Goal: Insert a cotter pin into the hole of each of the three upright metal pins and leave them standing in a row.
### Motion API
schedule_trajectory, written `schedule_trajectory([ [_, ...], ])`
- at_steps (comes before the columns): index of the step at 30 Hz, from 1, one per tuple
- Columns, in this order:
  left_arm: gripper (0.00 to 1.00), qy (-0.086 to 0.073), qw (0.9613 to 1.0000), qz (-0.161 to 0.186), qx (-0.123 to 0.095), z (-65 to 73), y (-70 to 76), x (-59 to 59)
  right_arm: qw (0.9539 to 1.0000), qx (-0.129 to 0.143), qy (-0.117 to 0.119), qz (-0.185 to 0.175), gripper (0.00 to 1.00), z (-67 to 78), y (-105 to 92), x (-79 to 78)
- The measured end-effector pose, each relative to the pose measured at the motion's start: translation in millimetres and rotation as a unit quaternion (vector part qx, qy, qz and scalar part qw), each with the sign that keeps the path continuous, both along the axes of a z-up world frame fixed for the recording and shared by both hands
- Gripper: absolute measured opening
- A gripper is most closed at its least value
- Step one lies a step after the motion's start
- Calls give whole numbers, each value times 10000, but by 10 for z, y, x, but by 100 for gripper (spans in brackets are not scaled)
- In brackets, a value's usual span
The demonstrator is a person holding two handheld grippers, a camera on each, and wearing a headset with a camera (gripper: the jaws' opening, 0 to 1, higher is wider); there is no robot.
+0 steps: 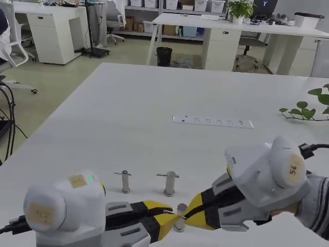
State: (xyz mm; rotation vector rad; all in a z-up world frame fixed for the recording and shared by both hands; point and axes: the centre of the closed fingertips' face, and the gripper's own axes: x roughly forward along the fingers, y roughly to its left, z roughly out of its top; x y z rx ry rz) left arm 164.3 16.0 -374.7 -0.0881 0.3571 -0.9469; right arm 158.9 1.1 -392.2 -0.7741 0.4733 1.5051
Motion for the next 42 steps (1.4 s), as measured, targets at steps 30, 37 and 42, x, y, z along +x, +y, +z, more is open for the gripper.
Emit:
schedule_trajectory([
  [30,21,64,9903,824,1119,-607,-145,461,9915,-1087,-500,-502,0,-555,-551,485],
  [37,20,226,9888,915,1154,-723,-187,511,9927,-1002,-412,-525,0,-594,-513,515],
  [42,18,410,9883,1014,1058,-784,-222,532,9930,-1001,-422,-464,0,-599,-489,539],
])
